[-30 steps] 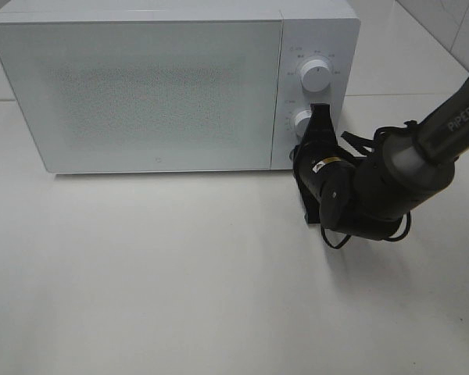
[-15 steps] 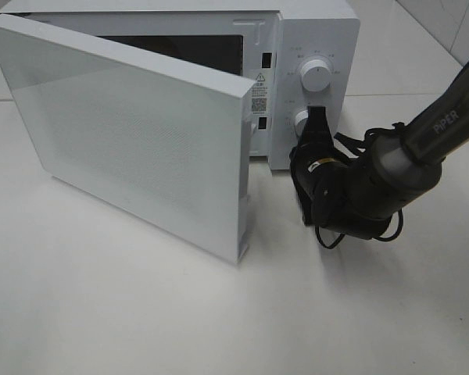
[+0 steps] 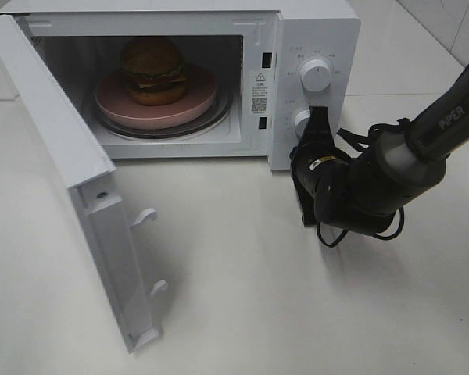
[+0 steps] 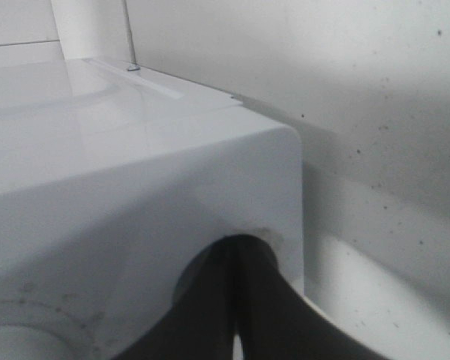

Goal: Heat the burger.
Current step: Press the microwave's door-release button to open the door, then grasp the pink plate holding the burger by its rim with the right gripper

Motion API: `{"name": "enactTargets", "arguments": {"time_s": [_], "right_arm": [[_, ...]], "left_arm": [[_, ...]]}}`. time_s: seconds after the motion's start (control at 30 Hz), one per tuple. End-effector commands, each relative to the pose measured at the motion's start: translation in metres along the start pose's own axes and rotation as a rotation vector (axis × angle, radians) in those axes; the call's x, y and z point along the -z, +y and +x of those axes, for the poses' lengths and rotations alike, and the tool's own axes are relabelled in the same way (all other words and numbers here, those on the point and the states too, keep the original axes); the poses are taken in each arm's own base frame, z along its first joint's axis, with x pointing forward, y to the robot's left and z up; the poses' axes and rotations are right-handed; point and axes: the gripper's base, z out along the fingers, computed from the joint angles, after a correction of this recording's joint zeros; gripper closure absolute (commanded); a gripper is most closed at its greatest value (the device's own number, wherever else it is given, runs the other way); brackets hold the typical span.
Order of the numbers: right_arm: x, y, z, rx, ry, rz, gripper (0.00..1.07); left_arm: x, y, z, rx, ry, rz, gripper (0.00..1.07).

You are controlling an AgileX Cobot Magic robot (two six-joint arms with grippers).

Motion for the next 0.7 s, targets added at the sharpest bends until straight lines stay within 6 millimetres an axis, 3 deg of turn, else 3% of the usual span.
{"name": "enactTargets", "arguments": {"time_s": [0.03,0.4,0.7], "right_arm": [[0.001,0.034,-0.009,-0.028,-0.017,-0.167,1.07],[0.026,0.016,-0.007,0.028,0.083,0.037,1.07],[0.060,0.011,-0.014,0.197,0.181,0.140,1.07]], "left_arm": [[0.002,0.000,0.002,0.003,-0.023,0.001,0.07],[0.002,0.000,0.002,0.003,-0.023,0.001,0.07],[0.002,0.000,0.002,0.003,-0.023,0.001,0.07]]}}
